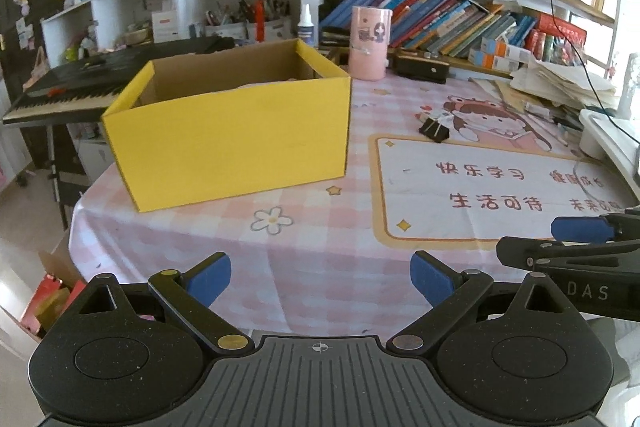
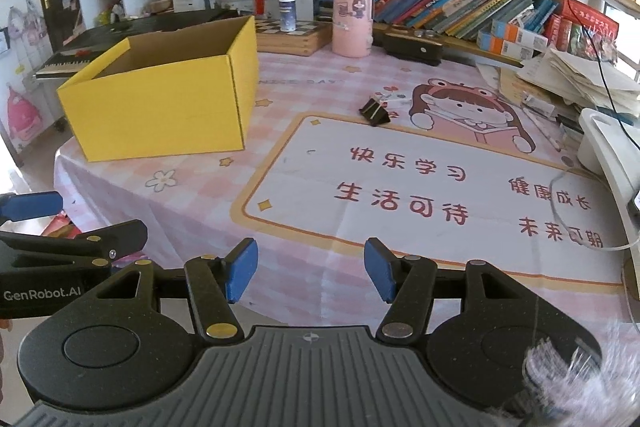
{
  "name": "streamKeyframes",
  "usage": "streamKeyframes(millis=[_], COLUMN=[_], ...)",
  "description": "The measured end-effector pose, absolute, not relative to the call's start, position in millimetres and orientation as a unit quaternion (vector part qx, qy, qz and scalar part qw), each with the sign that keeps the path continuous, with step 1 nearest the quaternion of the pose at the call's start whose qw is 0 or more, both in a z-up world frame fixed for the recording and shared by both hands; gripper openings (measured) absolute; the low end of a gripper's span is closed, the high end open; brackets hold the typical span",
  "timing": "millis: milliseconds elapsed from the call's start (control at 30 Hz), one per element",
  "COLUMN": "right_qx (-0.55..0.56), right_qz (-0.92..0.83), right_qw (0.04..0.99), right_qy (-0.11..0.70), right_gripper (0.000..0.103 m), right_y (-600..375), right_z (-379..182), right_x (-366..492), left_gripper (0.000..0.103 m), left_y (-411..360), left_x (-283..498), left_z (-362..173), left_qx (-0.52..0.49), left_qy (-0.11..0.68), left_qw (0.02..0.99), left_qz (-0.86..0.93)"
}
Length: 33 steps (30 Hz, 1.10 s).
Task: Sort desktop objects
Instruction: 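Move both tools back over the mat toward the white stapler box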
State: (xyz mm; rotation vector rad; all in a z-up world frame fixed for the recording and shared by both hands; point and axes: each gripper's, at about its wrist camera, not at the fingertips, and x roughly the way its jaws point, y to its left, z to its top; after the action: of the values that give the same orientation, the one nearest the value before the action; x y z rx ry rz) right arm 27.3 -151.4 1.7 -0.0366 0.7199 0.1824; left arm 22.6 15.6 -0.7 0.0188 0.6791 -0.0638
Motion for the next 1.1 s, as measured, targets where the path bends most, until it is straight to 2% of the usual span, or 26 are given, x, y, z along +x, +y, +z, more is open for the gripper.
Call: streamKeyframes(millis=[1100], right_qx=[0.0], right_qz=[0.074], right_qw=[0.931], right_qy=[0.358], right_gripper=[0.057], right_y=[-241], right_z=[6], right_x=[126], left_gripper=[0.098], left_y=[-73], left_x=[119], left_z=[2], left_qx=[0.014], left_qy=[0.335], left_qw=[0.941], left_qz=[-0.051])
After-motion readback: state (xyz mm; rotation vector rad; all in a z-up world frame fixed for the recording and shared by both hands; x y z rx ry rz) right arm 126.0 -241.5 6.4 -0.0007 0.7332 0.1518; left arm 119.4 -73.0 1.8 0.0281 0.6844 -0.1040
